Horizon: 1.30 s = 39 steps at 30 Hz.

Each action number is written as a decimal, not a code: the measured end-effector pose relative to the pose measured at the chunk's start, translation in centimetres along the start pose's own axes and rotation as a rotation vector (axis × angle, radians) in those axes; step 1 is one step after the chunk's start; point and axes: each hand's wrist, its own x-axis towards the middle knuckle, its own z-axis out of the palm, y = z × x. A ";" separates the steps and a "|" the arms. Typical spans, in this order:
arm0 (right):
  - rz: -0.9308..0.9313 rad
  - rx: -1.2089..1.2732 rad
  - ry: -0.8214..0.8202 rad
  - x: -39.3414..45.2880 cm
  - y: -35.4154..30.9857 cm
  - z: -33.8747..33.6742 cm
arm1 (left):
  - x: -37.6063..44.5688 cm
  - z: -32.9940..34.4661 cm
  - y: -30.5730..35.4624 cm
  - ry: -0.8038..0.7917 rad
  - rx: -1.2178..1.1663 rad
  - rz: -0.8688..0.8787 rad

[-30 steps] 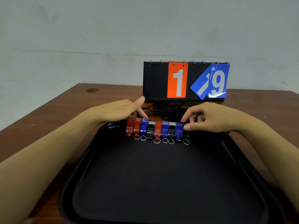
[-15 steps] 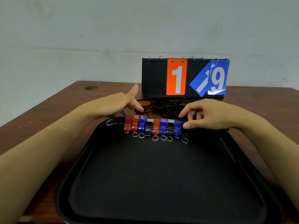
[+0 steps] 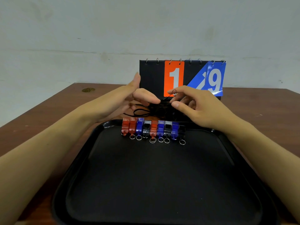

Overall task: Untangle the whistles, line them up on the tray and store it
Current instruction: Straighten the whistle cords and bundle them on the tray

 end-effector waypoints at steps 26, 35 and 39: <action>0.050 0.293 -0.090 0.0 -2.3 -0.7 | -0.1 -1.2 0.1 0.432 0.686 0.069; 0.066 0.162 -0.105 -0.2 -1.1 -1.0 | -0.7 -3.9 -0.3 0.625 0.415 -0.197; 0.056 0.125 -0.065 -0.1 -0.8 -1.0 | -0.7 -3.8 0.3 0.516 0.054 -0.169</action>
